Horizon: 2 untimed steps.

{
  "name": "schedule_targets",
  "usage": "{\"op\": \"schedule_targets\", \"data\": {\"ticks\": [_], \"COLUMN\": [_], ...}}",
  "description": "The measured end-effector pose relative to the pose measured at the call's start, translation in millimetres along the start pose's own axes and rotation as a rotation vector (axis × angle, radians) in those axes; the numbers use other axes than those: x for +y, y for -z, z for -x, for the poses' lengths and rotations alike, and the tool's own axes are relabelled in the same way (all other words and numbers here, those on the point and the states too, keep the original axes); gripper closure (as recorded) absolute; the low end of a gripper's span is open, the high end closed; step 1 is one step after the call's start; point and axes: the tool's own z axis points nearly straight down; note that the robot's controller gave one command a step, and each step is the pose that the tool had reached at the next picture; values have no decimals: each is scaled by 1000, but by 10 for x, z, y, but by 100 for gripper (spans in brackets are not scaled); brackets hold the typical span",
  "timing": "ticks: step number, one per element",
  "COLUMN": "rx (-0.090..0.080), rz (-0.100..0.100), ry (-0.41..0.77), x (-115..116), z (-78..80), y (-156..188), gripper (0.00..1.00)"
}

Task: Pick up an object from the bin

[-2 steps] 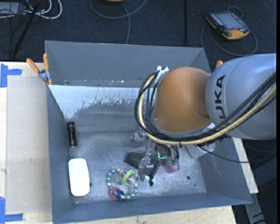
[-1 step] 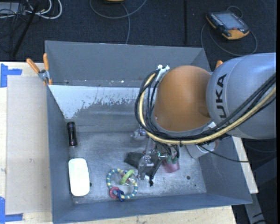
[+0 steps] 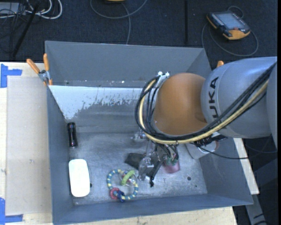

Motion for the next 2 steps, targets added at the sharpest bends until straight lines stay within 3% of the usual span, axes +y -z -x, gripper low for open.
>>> {"op": "schedule_targets", "data": {"ticks": [1, 2], "rx": [10, 10], "rz": [-2, -2], "ry": [-42, -44], "x": [-564, -564], "z": [-436, -435], "y": [-770, -770], "gripper": [100, 0]}}
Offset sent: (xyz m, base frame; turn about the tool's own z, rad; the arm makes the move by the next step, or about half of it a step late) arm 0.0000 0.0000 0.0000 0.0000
